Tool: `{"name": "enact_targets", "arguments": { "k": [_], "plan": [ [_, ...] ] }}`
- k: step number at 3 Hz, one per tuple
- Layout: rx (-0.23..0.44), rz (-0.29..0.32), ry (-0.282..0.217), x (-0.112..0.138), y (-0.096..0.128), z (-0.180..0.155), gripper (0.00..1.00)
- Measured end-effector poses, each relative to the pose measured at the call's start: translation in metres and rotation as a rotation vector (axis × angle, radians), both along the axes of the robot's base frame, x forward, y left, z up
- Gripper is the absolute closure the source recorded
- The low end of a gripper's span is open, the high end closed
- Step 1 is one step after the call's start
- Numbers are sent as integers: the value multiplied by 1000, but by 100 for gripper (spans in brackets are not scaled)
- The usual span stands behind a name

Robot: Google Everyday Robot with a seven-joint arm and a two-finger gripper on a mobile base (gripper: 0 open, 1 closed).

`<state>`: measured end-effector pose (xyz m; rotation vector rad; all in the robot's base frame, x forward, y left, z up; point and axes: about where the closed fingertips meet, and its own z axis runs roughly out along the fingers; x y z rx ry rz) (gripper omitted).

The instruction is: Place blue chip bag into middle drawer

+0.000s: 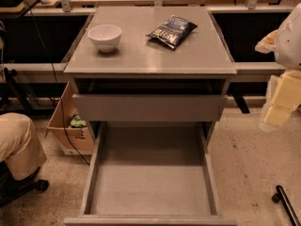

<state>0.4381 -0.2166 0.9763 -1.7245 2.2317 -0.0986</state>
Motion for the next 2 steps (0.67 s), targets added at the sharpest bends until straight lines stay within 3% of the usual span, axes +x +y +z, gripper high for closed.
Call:
{"name": "enact_targets", "arguments": {
  "k": [1,2],
  "plan": [
    [0,0,0,0,0,0,0],
    [-8,-3,-37,17,4,-5,0]
  ]
}}
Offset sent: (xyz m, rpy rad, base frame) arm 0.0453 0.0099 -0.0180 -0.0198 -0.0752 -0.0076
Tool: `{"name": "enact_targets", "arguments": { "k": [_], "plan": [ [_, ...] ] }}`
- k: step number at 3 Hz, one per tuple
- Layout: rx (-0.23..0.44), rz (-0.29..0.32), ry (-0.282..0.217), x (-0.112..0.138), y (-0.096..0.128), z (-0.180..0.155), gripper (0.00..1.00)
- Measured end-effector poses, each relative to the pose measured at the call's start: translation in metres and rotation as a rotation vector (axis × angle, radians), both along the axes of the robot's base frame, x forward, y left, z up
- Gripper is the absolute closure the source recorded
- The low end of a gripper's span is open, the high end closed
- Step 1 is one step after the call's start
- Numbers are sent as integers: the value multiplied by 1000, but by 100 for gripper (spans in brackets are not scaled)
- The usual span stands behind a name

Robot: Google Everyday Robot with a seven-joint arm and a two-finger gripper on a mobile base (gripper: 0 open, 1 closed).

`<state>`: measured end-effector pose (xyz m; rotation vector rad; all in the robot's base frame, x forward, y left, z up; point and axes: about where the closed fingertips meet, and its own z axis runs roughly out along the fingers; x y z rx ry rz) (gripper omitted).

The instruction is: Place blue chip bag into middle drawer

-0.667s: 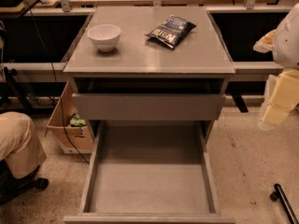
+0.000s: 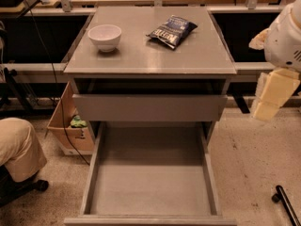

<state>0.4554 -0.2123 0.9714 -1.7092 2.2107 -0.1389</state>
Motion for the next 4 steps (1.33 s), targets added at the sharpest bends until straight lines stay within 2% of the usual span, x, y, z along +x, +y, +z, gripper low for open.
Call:
{"name": "enact_targets", "arguments": {
  "k": [1,2,3,4],
  "plan": [
    [10,13,-71,56,17,-12,0],
    [74,76,-176,140,45,-24,0],
    [128,118,-250,198,64,-20,0],
    [250,128,-254,247,78,-29,0]
  ]
}}
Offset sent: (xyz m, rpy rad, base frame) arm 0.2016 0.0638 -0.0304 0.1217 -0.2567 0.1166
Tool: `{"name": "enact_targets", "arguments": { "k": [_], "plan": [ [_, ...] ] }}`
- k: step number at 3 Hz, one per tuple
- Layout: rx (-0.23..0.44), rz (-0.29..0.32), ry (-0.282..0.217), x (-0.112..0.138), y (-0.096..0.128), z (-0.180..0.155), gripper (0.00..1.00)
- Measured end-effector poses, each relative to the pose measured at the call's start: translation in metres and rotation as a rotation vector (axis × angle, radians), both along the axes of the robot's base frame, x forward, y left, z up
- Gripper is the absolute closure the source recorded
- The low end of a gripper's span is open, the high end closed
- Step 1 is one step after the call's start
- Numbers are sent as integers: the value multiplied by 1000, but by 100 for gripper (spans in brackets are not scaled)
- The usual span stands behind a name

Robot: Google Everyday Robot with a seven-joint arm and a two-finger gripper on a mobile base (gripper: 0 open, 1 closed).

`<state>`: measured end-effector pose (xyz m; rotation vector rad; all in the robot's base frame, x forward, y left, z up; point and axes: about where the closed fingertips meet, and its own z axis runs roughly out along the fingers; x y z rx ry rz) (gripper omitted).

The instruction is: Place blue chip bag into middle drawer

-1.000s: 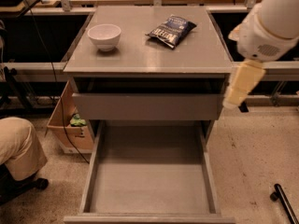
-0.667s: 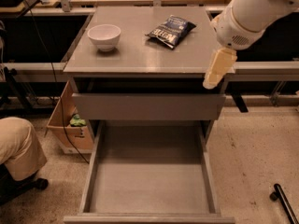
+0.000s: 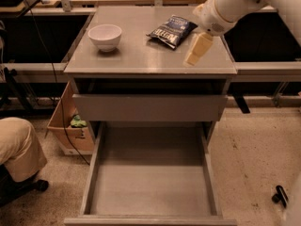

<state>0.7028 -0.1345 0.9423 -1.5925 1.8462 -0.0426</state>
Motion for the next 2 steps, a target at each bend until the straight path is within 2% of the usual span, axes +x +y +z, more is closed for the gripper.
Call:
{"name": "enact_targets", "arguments": {
  "k": [1,2],
  "plan": [
    [55,-9,-41,17,-1,19,0],
    [67,-24,-15,16,0,9,0]
  ]
}}
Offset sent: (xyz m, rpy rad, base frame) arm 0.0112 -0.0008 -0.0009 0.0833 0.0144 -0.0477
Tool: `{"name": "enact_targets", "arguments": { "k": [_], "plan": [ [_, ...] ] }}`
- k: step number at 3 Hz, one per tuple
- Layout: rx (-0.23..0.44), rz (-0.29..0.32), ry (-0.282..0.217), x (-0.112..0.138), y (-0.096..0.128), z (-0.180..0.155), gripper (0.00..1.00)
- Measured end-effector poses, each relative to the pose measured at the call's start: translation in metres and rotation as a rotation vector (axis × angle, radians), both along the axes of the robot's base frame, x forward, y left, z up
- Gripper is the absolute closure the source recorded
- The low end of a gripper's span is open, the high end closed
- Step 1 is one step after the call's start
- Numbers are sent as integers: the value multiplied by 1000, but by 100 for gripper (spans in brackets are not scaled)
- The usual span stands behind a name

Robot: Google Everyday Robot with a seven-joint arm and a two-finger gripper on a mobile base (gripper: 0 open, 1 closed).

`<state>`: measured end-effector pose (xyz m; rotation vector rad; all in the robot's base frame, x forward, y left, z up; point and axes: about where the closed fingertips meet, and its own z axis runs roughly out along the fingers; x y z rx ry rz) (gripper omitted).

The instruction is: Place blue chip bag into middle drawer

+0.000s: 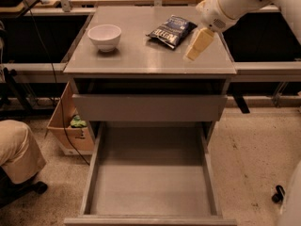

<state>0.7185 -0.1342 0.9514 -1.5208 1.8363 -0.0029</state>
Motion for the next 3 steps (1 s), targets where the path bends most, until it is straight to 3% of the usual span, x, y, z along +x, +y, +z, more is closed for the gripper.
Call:
{"name": "enact_targets", "arguments": {
  "k": [1,2,3],
  "plan": [
    [65,-69,47,7,6,-37,0],
    [194,-191,36,44,23,-63,0],
    [292,-293,-36,85,27,-67,0]
  ]
}}
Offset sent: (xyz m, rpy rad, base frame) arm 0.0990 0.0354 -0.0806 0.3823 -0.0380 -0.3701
